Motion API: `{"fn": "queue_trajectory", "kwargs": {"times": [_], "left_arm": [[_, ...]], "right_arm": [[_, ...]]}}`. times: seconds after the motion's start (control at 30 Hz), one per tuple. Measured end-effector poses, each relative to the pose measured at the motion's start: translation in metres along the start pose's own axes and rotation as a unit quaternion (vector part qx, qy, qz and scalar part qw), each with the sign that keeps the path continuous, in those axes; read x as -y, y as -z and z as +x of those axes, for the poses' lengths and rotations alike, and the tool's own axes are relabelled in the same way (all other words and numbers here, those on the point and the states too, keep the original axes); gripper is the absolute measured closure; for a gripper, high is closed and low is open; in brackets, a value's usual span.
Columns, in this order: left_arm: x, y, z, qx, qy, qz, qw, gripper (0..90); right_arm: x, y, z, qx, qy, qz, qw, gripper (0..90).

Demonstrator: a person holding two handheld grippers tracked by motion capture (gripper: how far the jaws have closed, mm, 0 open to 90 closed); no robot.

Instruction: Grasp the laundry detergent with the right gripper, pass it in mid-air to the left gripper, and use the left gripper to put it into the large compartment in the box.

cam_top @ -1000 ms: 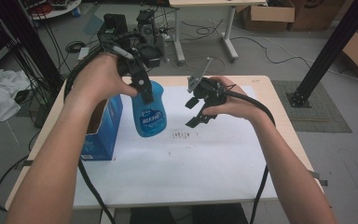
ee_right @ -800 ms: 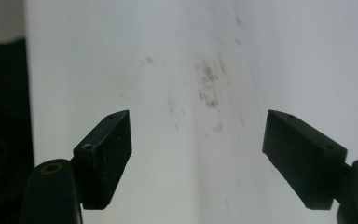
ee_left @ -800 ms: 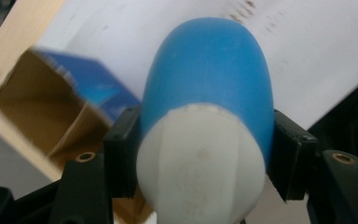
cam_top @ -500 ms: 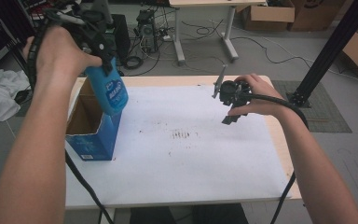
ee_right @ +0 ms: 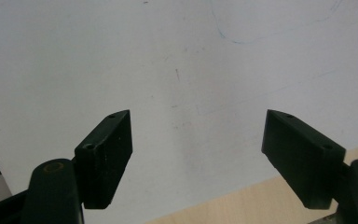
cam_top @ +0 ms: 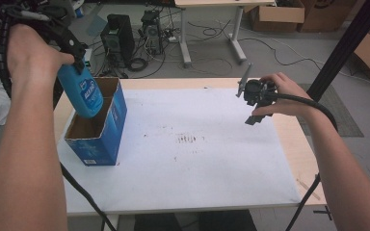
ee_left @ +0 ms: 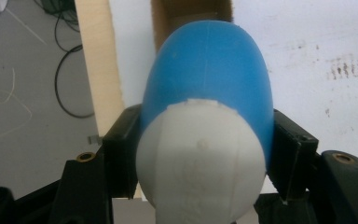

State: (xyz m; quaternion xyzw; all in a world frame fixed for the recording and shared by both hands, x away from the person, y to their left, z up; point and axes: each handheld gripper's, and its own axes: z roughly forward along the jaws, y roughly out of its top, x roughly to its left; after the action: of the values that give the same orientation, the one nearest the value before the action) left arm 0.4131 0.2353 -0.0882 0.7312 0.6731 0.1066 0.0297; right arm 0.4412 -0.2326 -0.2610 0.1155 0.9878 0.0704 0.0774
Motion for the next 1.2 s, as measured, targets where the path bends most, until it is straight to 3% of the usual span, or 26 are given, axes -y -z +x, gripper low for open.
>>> {"fn": "queue_trajectory", "kwargs": {"times": [0.17,0.63,1.2], "left_arm": [[0.002,-0.005,0.005,-0.005,0.013,0.000,0.9999,38.9],[0.005,-0.031,0.006,-0.001,0.015,0.008,0.9999,38.9],[0.011,-0.104,-0.002,0.007,0.012,0.042,0.9990,38.8]], "right_arm": [[0.005,0.003,-0.002,0.003,-0.004,0.002,1.0000,24.5],[0.007,0.005,0.001,0.005,-0.004,0.000,1.0000,24.5],[0.008,0.006,0.004,0.011,-0.004,-0.002,0.9999,24.8]]}}
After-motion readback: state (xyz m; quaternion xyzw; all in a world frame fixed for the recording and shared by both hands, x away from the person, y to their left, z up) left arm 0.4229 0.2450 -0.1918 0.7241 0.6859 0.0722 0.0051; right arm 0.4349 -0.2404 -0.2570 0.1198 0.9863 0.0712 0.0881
